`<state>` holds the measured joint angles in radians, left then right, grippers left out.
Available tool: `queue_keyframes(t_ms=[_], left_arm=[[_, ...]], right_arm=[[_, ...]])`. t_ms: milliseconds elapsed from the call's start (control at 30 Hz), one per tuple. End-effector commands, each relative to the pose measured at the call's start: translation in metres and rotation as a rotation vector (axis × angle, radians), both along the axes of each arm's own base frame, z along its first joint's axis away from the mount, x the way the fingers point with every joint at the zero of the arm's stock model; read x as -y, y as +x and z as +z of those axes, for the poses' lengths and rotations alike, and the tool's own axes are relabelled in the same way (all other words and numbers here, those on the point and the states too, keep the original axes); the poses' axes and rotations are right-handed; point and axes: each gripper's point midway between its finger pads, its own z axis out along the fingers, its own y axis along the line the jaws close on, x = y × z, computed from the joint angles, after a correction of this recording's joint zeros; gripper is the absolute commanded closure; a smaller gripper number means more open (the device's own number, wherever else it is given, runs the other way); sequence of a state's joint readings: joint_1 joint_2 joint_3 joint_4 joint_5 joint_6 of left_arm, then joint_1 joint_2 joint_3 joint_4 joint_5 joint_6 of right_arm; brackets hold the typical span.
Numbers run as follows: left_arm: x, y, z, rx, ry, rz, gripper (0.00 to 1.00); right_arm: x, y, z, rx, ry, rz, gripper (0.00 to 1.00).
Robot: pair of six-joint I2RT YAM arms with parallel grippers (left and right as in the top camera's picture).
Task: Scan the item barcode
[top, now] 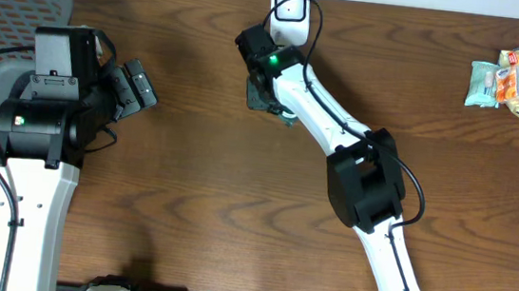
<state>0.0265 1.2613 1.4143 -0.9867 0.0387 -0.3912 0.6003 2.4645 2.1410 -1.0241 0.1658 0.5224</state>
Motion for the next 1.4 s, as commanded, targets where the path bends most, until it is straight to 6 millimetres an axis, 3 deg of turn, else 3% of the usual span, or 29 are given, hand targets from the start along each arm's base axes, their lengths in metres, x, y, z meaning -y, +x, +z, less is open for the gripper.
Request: queue_keyframes(t_ms=[0,167,467,500,533,633,700,767,833,1000,1067,1267,1367], left_arm=[[-0.004,0.001,0.004,0.008,0.016,0.001,0.02],[-0.004,0.001,0.004,0.008,0.016,0.001,0.02],[-0.004,0.001,0.004,0.008,0.016,0.001,0.02],[-0.004,0.001,0.004,0.008,0.016,0.001,0.02],[-0.004,0.001,0.004,0.008,0.016,0.001,0.02],[-0.004,0.001,0.004,0.008,0.016,0.001,0.02],[-0.004,0.001,0.004,0.008,0.016,0.001,0.02],[-0.004,0.001,0.004,0.008,0.016,0.001,0.02],[-0.004,0.001,0.004,0.008,0.016,0.001,0.02],[-0.004,0.001,0.004,0.008,0.016,0.001,0.02],[-0.004,0.001,0.004,0.008,0.016,0.001,0.02],[-0.004,0.001,0.004,0.008,0.016,0.001,0.02],[-0.004,0.001,0.004,0.008,0.016,0.001,0.02]], right_arm=[[0.014,-0.007,-0.005,-0.042,-0.052,0.004,0.99],[0.046,-0.019,0.009,-0.108,-0.115,-0.031,0.99],[0.081,-0.013,0.072,-0.059,-0.098,-0.014,0.99],[0.085,-0.011,0.078,-0.049,-0.094,-0.011,0.95],[0.088,-0.01,0.082,-0.04,-0.089,-0.018,0.86],[0.095,-0.007,0.087,-0.031,-0.084,-0.034,0.4],[0.099,-0.005,0.085,-0.036,-0.087,-0.034,0.37],[0.099,-0.005,0.081,-0.048,-0.084,-0.031,0.38],[0.096,-0.006,0.078,-0.062,-0.067,-0.025,0.46],[0.07,-0.015,0.067,-0.117,0.013,0.079,0.89],[0.06,-0.019,0.059,-0.136,0.028,0.109,0.99],[0.048,-0.03,0.023,-0.205,-0.011,0.138,0.98],[0.061,-0.033,0.004,-0.239,-0.09,0.119,0.98]])
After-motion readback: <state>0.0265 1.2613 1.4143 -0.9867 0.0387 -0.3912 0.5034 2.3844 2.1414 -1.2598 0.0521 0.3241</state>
